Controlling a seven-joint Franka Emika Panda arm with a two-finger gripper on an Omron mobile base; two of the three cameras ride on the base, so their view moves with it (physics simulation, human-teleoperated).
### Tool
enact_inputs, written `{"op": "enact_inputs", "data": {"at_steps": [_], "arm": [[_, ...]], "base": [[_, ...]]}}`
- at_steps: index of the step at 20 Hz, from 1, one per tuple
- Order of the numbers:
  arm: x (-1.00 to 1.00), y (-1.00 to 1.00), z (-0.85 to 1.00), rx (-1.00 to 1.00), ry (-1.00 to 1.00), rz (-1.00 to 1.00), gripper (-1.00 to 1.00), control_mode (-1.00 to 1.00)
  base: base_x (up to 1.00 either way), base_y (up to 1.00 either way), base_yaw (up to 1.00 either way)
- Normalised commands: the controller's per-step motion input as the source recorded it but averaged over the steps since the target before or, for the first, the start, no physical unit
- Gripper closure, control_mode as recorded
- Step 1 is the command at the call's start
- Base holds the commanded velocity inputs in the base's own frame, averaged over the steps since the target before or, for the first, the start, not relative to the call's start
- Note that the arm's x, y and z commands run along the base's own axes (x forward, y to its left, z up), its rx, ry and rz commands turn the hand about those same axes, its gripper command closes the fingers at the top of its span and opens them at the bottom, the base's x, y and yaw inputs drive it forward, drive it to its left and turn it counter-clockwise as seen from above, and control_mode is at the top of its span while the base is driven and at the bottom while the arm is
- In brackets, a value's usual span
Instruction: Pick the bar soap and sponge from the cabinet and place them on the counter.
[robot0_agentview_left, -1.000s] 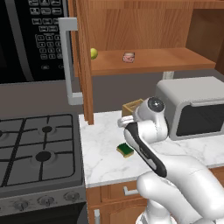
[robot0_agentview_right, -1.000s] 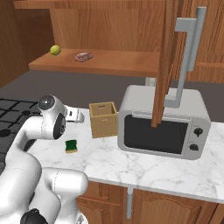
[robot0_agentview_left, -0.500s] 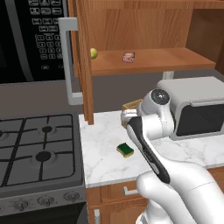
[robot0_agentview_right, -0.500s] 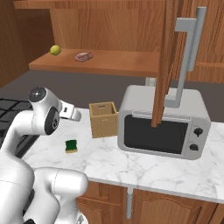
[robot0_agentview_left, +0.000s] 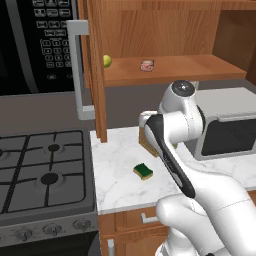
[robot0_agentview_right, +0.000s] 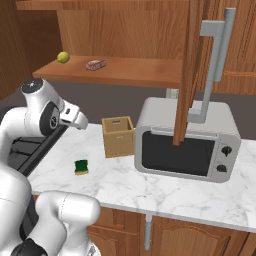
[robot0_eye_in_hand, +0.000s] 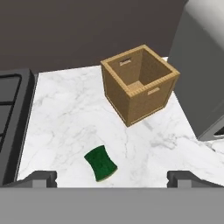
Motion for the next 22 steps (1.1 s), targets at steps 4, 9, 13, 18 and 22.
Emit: {"op": "enact_inputs", "data": {"at_steps": [4,9,13,18,22], "arm": [[-0.17,0.0,0.2,-0.08,-0.04,-0.01,-1.0,-1.0],[-0.03,0.0,0.31,-0.03,-0.08,0.0,-1.0,-1.0],[-0.02,0.0,0.51,0.0,-0.04,0.0,-1.0,-1.0],[-0.02,0.0,0.6,0.0,-0.04,0.0,-1.0,-1.0],[0.0,0.0,0.49,-0.01,-0.08,-0.02,-1.0,-1.0]], "base": [[0.0,0.0,0.0],[0.0,0.0,0.0],[0.0,0.0,0.0],[0.0,0.0,0.0],[0.0,0.0,0.0]]}}
